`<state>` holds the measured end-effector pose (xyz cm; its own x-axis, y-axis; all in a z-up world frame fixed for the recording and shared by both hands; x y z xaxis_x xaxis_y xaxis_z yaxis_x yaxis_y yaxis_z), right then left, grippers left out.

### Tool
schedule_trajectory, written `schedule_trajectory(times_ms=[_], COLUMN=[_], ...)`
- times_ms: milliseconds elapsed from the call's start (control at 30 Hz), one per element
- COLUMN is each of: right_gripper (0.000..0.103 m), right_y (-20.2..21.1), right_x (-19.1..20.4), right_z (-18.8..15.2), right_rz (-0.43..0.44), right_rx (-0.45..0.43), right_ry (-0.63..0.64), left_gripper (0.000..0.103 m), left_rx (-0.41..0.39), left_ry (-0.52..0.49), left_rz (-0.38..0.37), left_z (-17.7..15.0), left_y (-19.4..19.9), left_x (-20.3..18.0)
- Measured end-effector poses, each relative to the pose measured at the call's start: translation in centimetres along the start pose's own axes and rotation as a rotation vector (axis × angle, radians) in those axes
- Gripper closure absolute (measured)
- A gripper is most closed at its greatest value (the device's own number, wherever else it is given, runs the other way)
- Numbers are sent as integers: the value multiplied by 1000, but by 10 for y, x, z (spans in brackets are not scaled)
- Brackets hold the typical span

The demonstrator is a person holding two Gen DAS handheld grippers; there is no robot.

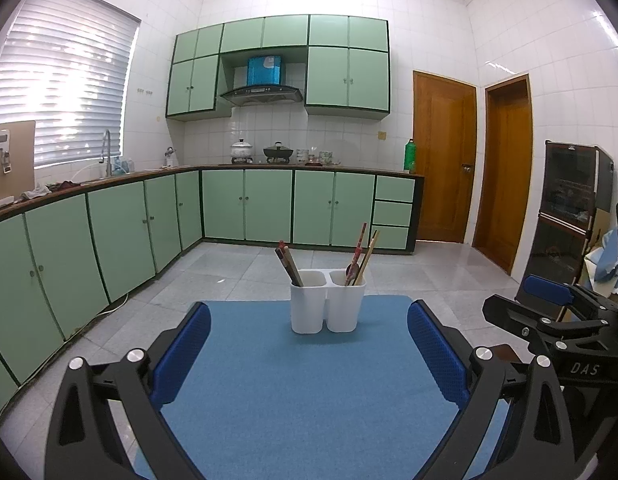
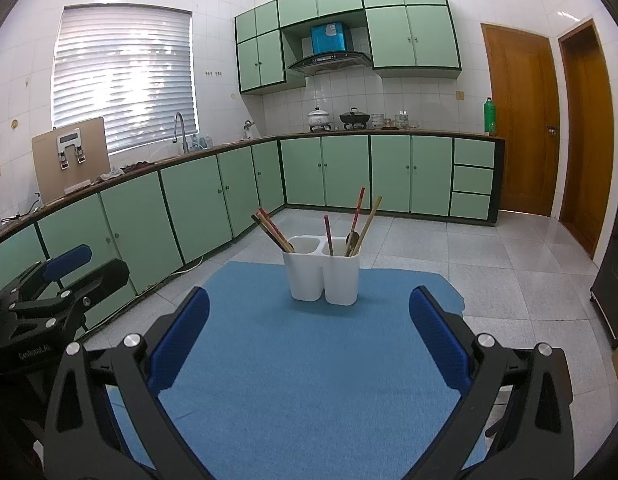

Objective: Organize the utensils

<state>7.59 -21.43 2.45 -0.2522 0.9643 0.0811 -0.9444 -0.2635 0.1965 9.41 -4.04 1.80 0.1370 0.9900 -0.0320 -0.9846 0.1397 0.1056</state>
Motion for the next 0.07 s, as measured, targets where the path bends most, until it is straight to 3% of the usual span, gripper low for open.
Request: schedule_trajectory(times_ms=[67], right_gripper=[6], right_y=[-1], right_x=[-2], right_z=[-1], right_rz=[-1], right_rx=[1], right_ry=[-2], left_gripper=[6], left_rx=[1], left_ry=[1], left_rz=[1], left_z=[0], left_y=[0], left_x=[0])
Point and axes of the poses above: each gripper's, at about its wrist camera, not at the fingertips, and y roughly against the way its jaws point, x to its left, z to its top, the point moved 6 cm from there along -y, roughly the way its jaws point, and after that the axes turned 12 degrees about -x, right-handed, at the moved point
